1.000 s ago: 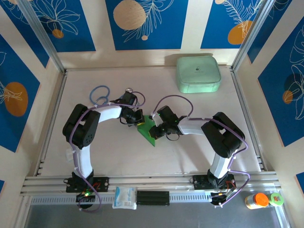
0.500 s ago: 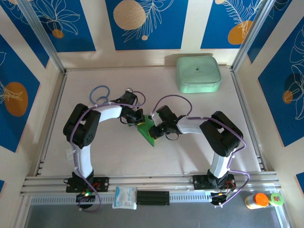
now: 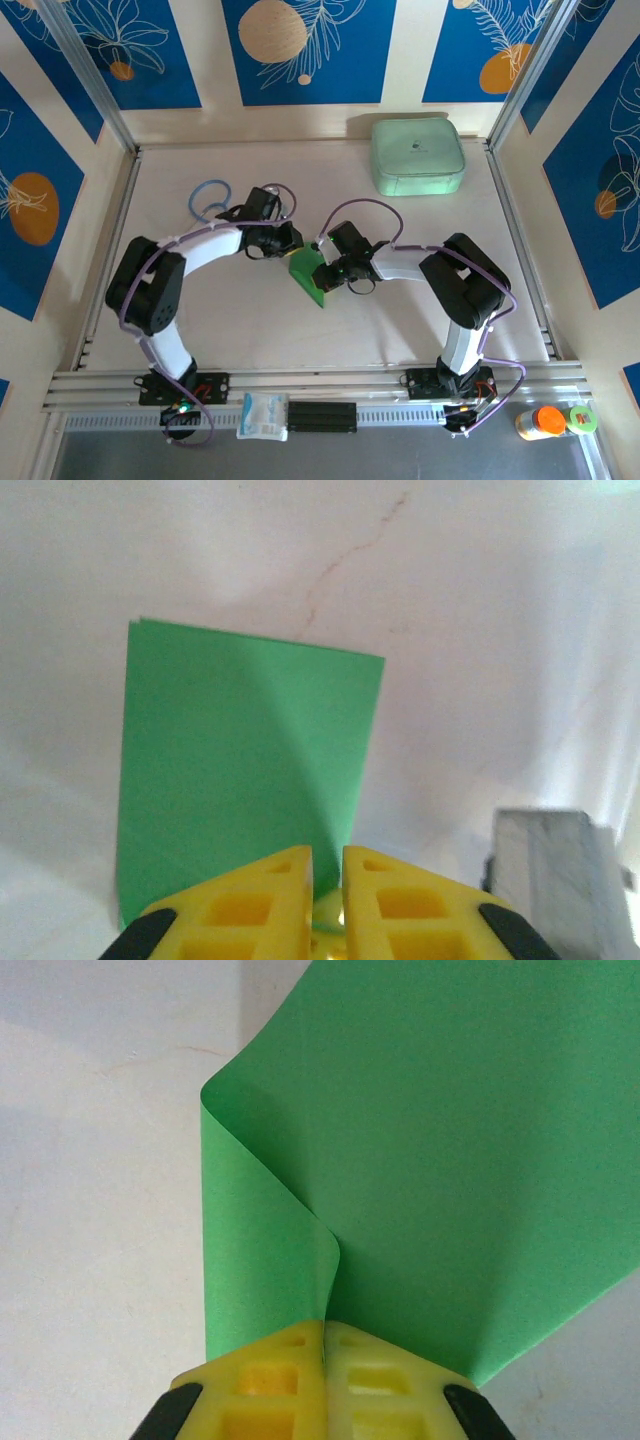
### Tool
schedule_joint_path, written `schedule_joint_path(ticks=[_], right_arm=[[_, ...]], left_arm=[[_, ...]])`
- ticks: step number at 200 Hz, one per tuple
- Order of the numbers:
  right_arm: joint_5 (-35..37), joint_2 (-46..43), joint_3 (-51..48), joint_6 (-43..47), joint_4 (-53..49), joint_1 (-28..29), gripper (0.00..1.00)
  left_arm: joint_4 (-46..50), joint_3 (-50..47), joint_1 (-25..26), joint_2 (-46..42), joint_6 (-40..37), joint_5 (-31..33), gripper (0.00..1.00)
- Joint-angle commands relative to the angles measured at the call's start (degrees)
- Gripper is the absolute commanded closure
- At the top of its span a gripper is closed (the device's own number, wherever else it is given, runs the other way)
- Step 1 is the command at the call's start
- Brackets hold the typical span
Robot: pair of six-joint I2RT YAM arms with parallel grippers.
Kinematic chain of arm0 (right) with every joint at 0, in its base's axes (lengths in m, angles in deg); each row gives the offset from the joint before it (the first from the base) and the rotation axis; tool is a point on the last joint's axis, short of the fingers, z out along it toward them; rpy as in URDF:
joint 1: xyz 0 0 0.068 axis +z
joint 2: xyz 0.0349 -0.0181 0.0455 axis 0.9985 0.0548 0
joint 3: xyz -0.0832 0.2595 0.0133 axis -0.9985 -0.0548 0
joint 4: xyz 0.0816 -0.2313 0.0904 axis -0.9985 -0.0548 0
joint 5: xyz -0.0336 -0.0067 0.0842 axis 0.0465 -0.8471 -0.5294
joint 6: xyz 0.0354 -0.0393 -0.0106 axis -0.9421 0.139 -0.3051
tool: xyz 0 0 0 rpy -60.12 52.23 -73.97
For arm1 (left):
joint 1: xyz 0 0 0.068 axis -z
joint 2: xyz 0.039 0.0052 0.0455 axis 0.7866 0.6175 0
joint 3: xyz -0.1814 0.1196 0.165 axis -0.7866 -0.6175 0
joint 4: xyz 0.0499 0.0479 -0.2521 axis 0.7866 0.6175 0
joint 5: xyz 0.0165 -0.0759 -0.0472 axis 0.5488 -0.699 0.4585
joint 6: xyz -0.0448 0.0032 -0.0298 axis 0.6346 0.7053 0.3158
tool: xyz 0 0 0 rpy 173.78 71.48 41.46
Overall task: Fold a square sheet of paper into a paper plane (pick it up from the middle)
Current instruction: Third fold the triangle at the center of the table.
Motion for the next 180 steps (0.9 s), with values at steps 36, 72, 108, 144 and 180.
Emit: schedule_joint_path(ticks=[36, 72, 108, 144, 180], right_arm=[[1.5, 2.2, 1.2, -0.2, -3.7, -0.1, 1.00], [1.5, 2.4, 1.2, -0.3, -3.8, -0.1, 1.00], [1.6, 2.5, 1.2, -0.4, -3.9, -0.1, 1.00], [1.8, 2.5, 1.2, -0.5, -4.1, -0.1, 1.00], [1.8, 2.7, 1.3, -0.5, -4.1, -0.1, 1.00]], left_arm=[[-7.5, -11.3, 3.8, -6.6, 10.7, 1.0, 0.81], [-8.5, -13.6, 5.1, -7.3, 12.1, 0.7, 0.90], [-8.8, -14.0, 5.9, -5.7, 11.7, -0.3, 0.95], [-9.4, -14.7, 6.0, -4.9, 11.5, -0.4, 0.96], [-9.8, -15.1, 6.2, -3.8, 11.3, -0.7, 0.97]])
